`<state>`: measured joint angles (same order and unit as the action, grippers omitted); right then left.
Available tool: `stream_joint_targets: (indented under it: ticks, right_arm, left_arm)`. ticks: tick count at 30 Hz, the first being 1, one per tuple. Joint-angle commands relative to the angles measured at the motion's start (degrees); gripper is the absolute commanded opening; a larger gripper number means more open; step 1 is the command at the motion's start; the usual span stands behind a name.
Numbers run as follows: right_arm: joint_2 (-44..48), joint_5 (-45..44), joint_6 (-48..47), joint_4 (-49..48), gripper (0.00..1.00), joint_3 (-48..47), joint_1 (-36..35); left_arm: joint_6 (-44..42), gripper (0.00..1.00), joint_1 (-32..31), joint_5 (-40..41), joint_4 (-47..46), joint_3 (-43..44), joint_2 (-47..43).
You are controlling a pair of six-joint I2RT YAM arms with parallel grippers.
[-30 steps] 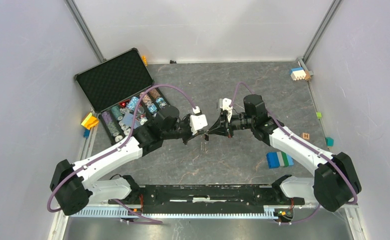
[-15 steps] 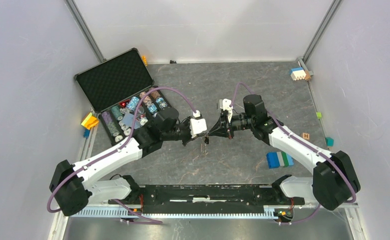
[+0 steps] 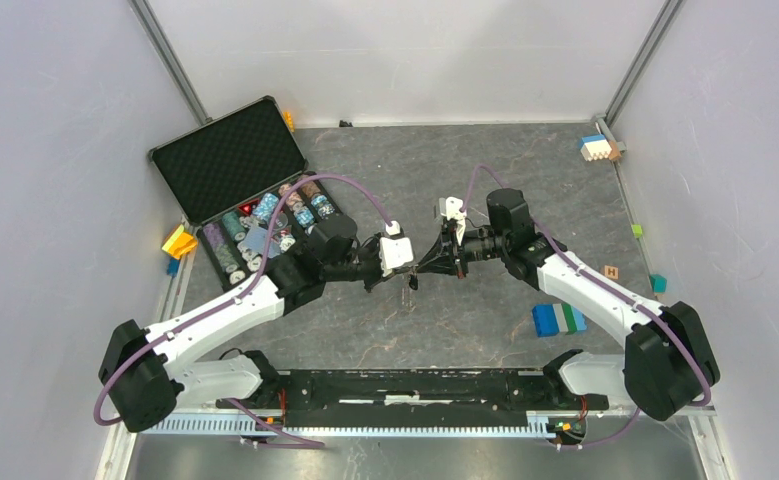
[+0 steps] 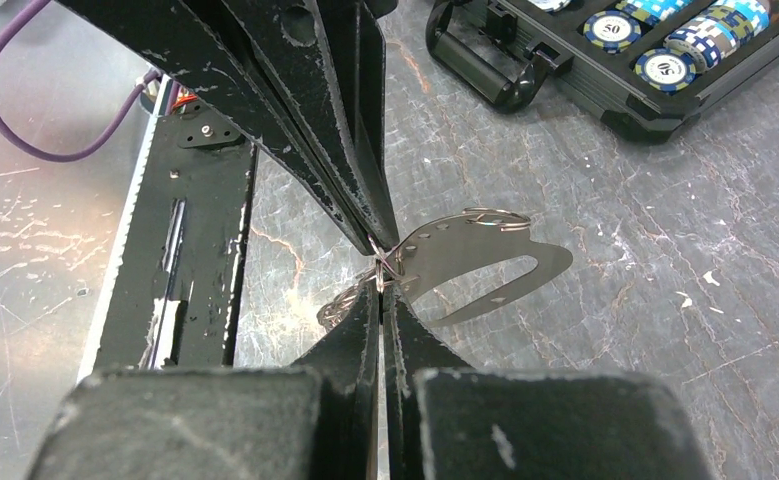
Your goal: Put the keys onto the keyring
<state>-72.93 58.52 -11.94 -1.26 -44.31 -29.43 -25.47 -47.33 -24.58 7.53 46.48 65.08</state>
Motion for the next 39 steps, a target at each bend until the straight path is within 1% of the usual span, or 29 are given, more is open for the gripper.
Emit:
stream_joint_targets:
  ticks: [1, 12, 20, 25, 31, 35, 39]
  right_arm:
    - [0.8, 0.8, 0.7, -3.7, 0.0, -0.4, 0.6]
    - [0.3, 0.3, 1.6, -4.1, 0.0, -0.5, 0.6]
    - [1.6, -6.7, 2.1, -4.3, 0.0, 0.3, 0.6]
    - [1.5, -8.7, 2.6, -4.0, 0.0, 0.2, 0.6]
    - [1.1, -8.9, 2.3, -3.3, 0.0, 0.2, 0.6]
    - [1.8, -7.9, -0.5, -2.1, 0.0, 0.7, 0.6]
    - [3.4, -6.8, -6.9, 1.9, 0.0, 0.5, 0.7]
  left_arm:
    - [-1.9, 0.02, -0.4, -4.2, -1.4, 0.5, -0.4]
    - [-4.8, 0.02, -0.4, -4.7, -1.3, -0.7, -1.1]
    - [-4.7, 0.02, -0.4, -5.7, -0.5, -0.4, -0.8]
    - [-4.9, 0.02, -0.5, -6.2, -0.4, -0.1, -0.5]
    - [-5.3, 0.02, -0.6, -6.2, -0.2, -0.2, -0.6]
    - [-6.1, 0.02, -0.6, -5.7, -0.2, -0.4, -0.6]
    - [-8.8, 0.02, -0.6, -5.9, 0.1, -1.3, -1.6]
